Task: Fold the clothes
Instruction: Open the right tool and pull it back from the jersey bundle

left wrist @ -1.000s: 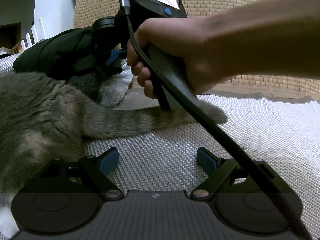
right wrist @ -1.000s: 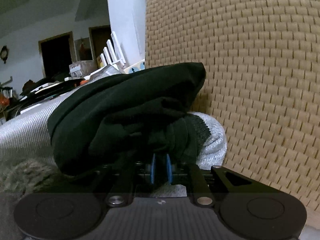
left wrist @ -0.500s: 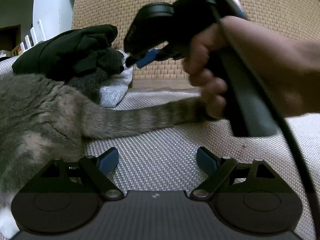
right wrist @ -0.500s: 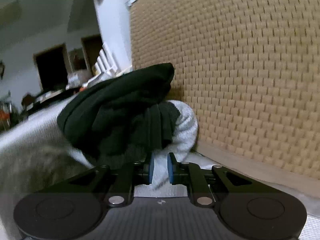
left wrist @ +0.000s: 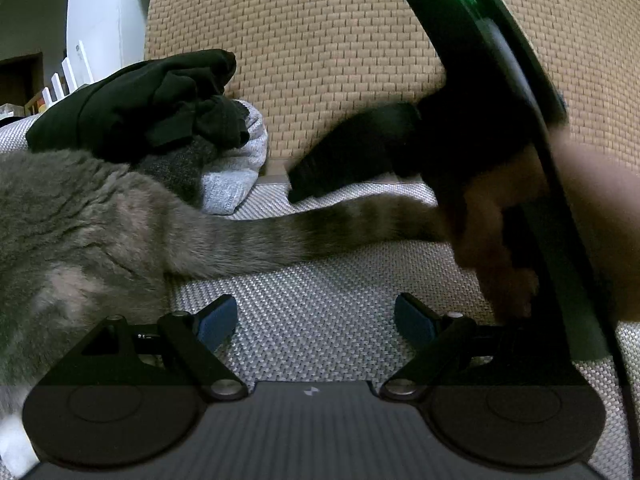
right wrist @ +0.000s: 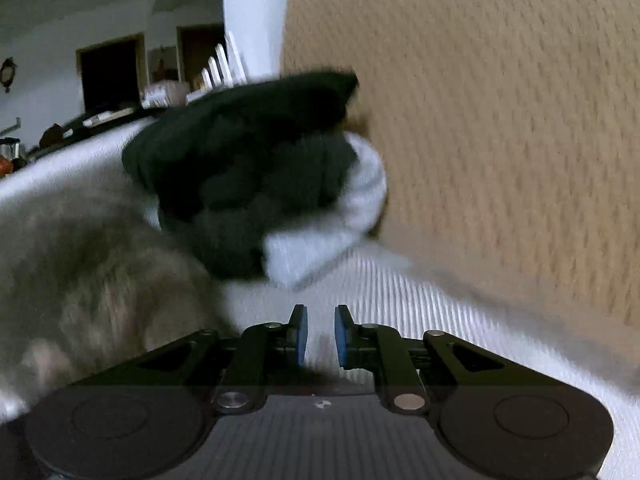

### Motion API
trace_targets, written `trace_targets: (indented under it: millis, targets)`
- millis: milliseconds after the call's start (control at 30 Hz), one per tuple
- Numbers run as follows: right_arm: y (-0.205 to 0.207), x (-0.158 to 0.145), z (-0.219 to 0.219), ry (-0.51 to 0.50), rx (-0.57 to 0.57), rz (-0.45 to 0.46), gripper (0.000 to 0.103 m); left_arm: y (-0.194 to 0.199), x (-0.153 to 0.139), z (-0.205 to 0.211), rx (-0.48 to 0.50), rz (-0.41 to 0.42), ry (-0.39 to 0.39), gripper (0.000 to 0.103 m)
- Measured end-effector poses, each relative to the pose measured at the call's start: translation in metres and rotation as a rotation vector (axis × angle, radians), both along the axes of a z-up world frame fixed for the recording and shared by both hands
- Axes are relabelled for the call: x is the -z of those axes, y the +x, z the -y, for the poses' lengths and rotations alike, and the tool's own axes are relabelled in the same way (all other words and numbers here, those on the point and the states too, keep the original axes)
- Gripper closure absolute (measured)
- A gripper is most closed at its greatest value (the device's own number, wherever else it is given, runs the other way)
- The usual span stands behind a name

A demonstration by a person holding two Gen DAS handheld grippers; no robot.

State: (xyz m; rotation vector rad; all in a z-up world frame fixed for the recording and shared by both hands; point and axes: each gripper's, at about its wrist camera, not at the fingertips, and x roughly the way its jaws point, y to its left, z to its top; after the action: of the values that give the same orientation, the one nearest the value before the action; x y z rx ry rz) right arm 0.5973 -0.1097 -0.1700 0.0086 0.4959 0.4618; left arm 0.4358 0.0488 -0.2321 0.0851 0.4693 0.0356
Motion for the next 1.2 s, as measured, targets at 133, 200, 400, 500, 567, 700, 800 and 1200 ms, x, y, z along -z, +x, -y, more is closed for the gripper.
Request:
trace_targets:
  millis: [133,200,400,500,567,700,800,1200]
  targets:
    - [0.002,0.01,0.022,0.105,0.072,-0.03,0.084,0.0,0.0,0.004,0.002,-0.002,0.006,0.014]
    - [0.007,0.016,0.026,0.12,0.096,-0.069,0.086,0.0,0.0,0.004,0.002,-0.004,0.005,0.014]
    - [0.003,0.016,0.012,0.036,0.097,-0.052,0.082,0.005,-0.002,0.002,-0.001,-0.005,0.001,0.013]
    - [-0.001,0.014,0.018,0.063,0.1,-0.072,0.082,0.005,-0.002,0.003,-0.002,-0.005,0.001,0.013]
    - [-0.01,0.012,0.026,0.093,0.108,-0.082,0.082,0.004,-0.002,0.004,-0.003,-0.003,0.002,0.013]
    - [-0.037,0.01,0.04,0.116,0.104,-0.055,0.082,0.004,-0.001,0.005,-0.004,-0.001,0.001,0.013]
    - [-0.056,0.009,0.045,0.076,0.114,-0.017,0.082,0.006,-0.001,0.006,-0.005,-0.002,0.004,0.013]
    - [-0.075,0.014,0.054,0.07,0.182,0.025,0.082,0.006,0.003,0.007,-0.007,-0.006,0.013,0.013]
